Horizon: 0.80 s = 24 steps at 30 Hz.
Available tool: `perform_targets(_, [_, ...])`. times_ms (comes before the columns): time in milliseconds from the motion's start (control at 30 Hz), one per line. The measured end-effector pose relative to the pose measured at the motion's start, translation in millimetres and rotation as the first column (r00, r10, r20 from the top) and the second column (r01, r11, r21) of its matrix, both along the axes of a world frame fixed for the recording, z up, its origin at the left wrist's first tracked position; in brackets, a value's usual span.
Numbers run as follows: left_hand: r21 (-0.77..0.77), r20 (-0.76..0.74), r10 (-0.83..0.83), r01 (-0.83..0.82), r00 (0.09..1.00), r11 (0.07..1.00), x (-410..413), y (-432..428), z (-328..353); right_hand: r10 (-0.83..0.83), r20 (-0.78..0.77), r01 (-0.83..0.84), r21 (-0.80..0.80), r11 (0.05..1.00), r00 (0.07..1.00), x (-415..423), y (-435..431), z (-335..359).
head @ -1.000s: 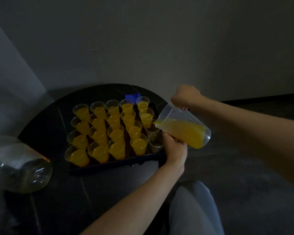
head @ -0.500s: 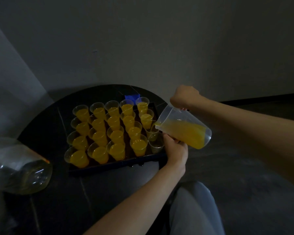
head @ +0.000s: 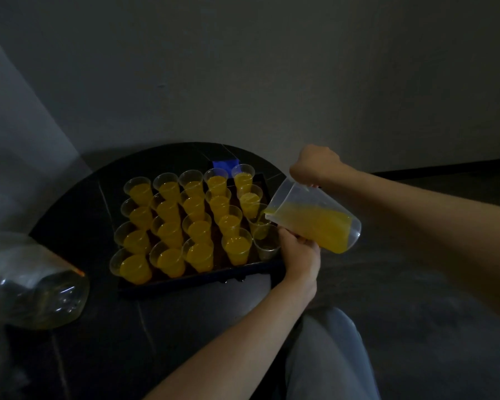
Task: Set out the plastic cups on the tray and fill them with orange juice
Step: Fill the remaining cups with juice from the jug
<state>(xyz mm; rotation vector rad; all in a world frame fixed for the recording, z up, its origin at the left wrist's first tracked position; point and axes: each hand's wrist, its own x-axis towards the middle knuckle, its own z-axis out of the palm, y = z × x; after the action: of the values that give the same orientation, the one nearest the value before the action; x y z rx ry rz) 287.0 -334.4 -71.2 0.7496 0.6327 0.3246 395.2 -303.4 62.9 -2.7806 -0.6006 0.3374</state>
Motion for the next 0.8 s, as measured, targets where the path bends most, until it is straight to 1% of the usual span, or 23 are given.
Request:
perform_targets(100, [0.001,0.0,-0.002,0.002,1.0,1.0,0.2,0.4,-0.7,0.0,0.015,0.0,-0.013,1.0,1.0,-1.0,0.5,0.9])
perform_targets(233, [0.091,-0.006,-0.011,0.011,1.0,0.996,-3.1,0.3,-0.4,0.009,0.001,-0.009,-0.002,1.0,1.0,-1.1,-1.2,0.3])
perform_targets(333, [0.073,-0.011,-0.006,0.006,1.0,0.997,-4.0,-0.1,0.8,0.011,0.001,-0.011,-0.007,1.0,1.0,-1.5,-0.8,-1.8])
perform_targets(800, [0.116,-0.04,-0.01,0.015,0.999,0.993,-7.1,-0.3,7.7,0.011,0.001,-0.011,0.001,1.0,1.0,-0.3,0.3,1.2])
